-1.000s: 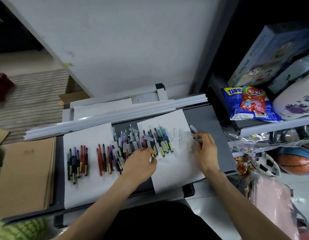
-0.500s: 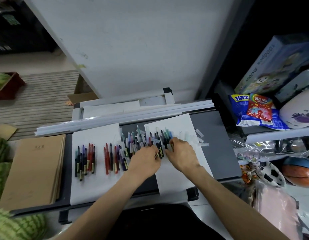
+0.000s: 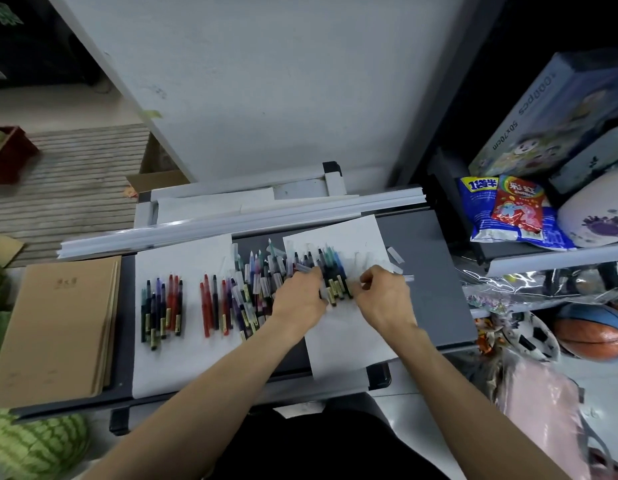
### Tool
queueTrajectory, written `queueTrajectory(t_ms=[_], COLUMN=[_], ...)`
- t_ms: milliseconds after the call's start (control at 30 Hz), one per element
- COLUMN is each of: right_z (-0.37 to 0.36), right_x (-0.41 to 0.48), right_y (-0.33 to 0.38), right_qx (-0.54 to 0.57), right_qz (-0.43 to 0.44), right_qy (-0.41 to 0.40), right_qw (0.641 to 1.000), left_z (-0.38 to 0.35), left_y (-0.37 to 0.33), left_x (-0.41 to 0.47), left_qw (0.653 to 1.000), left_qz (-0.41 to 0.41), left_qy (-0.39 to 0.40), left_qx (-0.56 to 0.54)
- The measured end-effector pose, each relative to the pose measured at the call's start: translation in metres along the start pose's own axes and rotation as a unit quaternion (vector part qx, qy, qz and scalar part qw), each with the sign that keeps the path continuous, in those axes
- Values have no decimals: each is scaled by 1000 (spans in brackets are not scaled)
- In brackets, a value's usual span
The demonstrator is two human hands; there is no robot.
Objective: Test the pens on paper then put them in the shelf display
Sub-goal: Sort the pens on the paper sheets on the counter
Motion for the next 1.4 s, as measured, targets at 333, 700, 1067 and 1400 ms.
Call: queueTrajectory(t_ms=[333,700,1067,1400], right_z=[19,26,-21,-31], right_x=[25,18,10,22], right_y=[-50,-31,70,67], right_qx=[-4,-4,-176,-241], right_qz=[-38,15,109,63], right_qy=[-26,-27,57,63], right_qw=[999,1000,977,966], left_z=[-7,-27,22,21], left_y=[-49,-66,39,38], left_x=[5,14,-34,-21], left_qw=[998,999,981,988], left_qz=[-39,-15,107,115], left_qy=[-53,-49,-114,-91], left_qx=[-10,-7,-112,-54])
Point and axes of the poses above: each hand's wrist, its own x-axis towards the middle knuckle, its own z-axis out of the back of the hand, y = z × x, the point moved 8 cm from there along x, towards the middle knuckle, and after that the axes turned 11 degrees about -x, right-handed, at the moved point
